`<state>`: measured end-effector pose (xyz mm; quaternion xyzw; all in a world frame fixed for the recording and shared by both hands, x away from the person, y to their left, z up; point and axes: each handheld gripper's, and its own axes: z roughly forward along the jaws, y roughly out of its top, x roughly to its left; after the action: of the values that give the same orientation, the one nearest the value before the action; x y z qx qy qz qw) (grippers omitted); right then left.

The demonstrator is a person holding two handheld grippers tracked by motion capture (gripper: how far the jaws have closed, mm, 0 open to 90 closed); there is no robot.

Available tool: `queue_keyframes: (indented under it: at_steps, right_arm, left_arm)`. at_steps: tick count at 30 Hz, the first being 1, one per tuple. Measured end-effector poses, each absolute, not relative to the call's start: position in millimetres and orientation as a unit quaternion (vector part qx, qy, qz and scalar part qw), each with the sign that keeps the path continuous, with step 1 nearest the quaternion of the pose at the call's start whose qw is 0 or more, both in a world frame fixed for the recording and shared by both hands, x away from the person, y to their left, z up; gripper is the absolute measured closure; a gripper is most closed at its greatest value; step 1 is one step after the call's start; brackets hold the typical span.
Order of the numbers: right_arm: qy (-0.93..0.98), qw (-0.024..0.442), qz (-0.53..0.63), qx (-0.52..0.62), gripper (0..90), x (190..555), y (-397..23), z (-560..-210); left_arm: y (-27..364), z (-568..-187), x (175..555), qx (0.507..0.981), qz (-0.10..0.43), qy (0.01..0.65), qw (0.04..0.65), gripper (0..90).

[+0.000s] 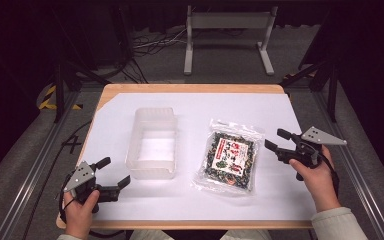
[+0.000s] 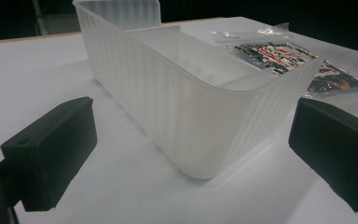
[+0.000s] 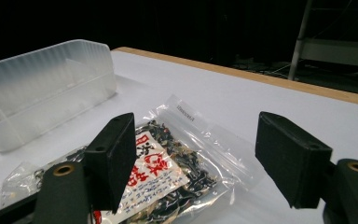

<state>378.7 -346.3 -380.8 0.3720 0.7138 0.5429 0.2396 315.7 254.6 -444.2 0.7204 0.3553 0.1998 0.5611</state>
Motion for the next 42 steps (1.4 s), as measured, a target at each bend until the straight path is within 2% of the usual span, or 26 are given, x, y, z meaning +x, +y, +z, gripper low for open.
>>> queue_keyframes:
  at_steps: [13,23,35,42]
  right_arm:
    - [0.717,0.237,0.533,0.380,29.3,423,-340,-379]
    - [0.719,0.232,0.522,0.396,29.0,444,-341,-384]
    - [0.726,0.215,0.497,0.424,29.7,464,-345,-409]
    - [0.734,0.188,0.483,0.438,32.8,469,-344,-425]
  left_arm:
    - [256,-445,317,0.726,0.195,0.350,0.558,1.1]
    - [255,-446,317,0.730,0.193,0.352,0.552,1.1]
    - [254,-448,317,0.735,0.195,0.350,0.547,1.1]
    - [253,-448,317,0.737,0.196,0.348,0.545,1.1]
